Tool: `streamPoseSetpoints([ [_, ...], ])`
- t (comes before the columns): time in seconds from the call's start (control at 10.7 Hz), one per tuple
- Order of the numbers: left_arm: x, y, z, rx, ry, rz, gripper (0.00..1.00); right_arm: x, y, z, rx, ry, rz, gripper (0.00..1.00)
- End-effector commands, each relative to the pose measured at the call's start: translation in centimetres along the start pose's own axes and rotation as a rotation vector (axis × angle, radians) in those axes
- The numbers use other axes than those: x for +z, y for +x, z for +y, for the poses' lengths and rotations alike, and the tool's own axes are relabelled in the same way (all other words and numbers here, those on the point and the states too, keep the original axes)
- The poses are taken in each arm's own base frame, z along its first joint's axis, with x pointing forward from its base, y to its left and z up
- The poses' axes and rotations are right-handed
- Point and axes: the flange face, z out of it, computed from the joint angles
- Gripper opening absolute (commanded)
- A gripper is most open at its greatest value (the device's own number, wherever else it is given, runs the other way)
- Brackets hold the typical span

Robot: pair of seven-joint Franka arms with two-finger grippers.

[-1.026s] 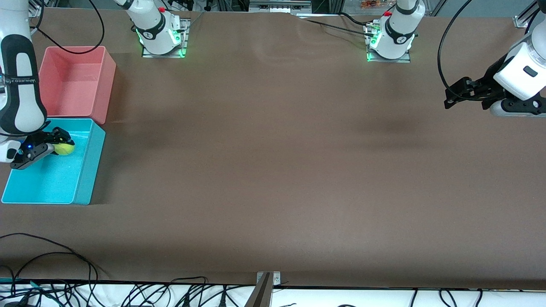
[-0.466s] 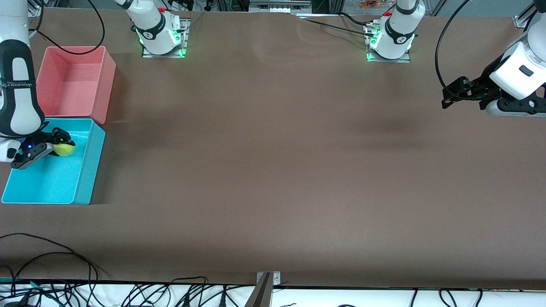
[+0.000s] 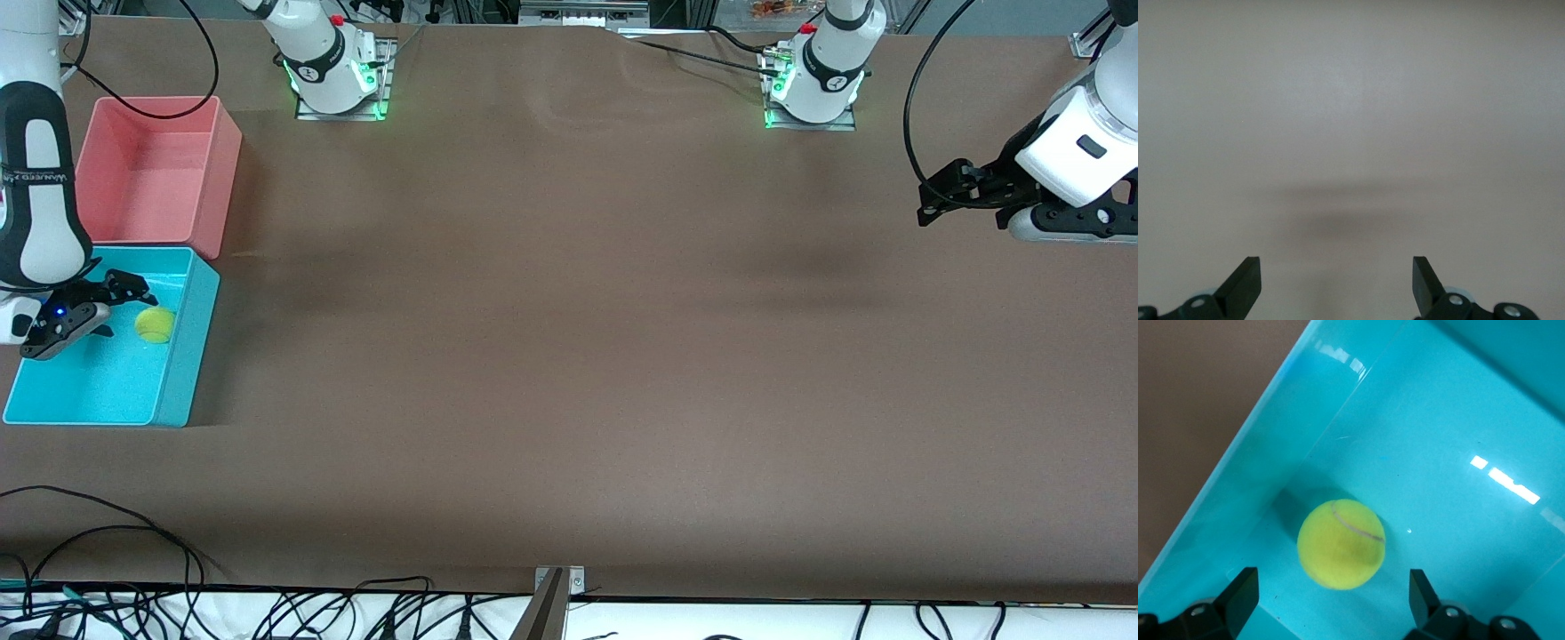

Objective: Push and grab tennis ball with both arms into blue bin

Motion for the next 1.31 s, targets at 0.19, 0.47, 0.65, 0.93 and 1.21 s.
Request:
streamPoseSetpoints([
  [0.19,-0.2,-0.3,0.1,0.007,-0.019,0.013,1.0,-2.0,1.2,0.3,0.023,0.041,-0.027,1.0],
  [0.47,-0.1,-0.4,0.2,0.01,-0.019,0.01,1.0,-5.3,2.6,-0.1,0.082,0.084,-0.04,1.0],
  [0.65,-0.1,-0.3,-0.2,0.003,-0.019,0.008,1.0,-7.4,4.7,-1.9,0.122,0.095,-0.033,1.0],
  [0.93,-0.1,-0.4,0.2,0.009,-0.019,0.008,1.0,-12.3,7.0,-5.4,0.209,0.126,-0.047,1.0],
  [1.21,-0.1,-0.4,0.5,0.015,-0.018,0.008,1.0,-17.2,8.7,-8.8,0.274,0.116,-0.08,1.0],
])
